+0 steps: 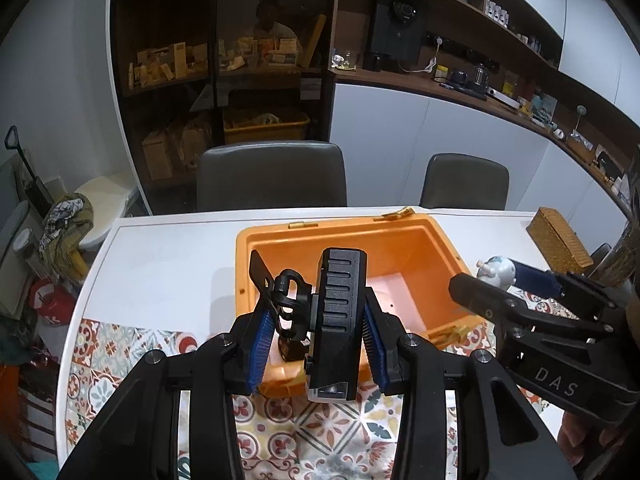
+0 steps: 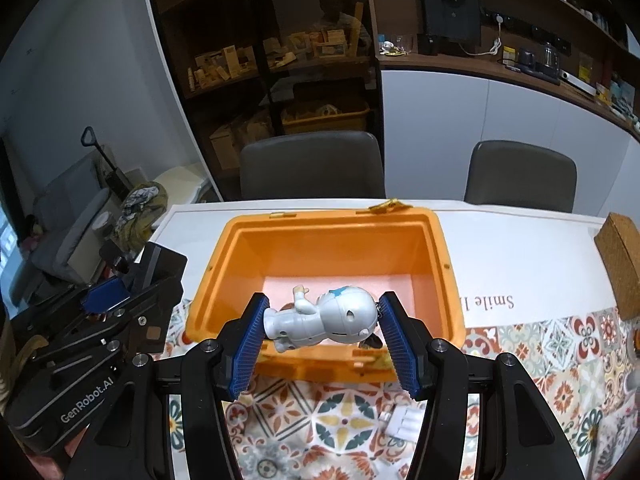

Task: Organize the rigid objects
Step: 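Carry the black bike light and white figurine with both tools toward the crate, then lower both tools into the crate and open them to release both objects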

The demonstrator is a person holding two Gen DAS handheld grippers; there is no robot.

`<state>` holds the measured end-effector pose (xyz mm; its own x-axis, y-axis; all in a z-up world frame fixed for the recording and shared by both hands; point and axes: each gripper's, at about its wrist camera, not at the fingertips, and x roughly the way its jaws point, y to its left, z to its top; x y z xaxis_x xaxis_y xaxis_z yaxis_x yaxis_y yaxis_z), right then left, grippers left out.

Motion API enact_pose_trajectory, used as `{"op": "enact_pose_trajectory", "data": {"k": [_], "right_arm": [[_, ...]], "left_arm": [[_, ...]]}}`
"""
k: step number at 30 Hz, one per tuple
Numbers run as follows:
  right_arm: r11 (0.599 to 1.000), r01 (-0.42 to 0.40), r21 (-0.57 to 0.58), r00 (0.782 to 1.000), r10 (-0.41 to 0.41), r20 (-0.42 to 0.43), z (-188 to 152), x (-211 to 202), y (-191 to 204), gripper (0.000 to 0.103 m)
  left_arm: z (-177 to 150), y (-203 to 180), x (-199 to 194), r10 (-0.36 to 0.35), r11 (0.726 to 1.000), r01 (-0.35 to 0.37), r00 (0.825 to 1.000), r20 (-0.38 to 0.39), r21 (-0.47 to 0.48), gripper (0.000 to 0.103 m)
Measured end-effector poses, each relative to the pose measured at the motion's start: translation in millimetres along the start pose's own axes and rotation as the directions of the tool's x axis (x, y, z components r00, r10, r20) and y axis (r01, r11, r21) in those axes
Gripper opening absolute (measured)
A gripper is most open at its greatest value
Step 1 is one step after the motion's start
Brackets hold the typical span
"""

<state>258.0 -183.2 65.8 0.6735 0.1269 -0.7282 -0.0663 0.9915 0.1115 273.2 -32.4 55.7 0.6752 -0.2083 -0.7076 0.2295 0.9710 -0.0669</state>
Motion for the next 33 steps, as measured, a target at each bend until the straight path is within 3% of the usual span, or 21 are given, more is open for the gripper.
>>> {"op": "enact_pose_trajectory", "data": {"k": [14,33], "right_arm": [[0.999,0.040,-0.032,0.997,-0.042,-0.066,29,44,-5,0.057],[0.996,0.090,-0.025,0.970,-0.093,-0.223,7,110,-24,0.057]], "left_arm": [[16,8,46,0.037,0.999,-0.036,0.998,-0.054,0.014,0.041],[-4,3,116,0.022,1.000,-0.019,0.981,-0.191,0.018,0.041]]}}
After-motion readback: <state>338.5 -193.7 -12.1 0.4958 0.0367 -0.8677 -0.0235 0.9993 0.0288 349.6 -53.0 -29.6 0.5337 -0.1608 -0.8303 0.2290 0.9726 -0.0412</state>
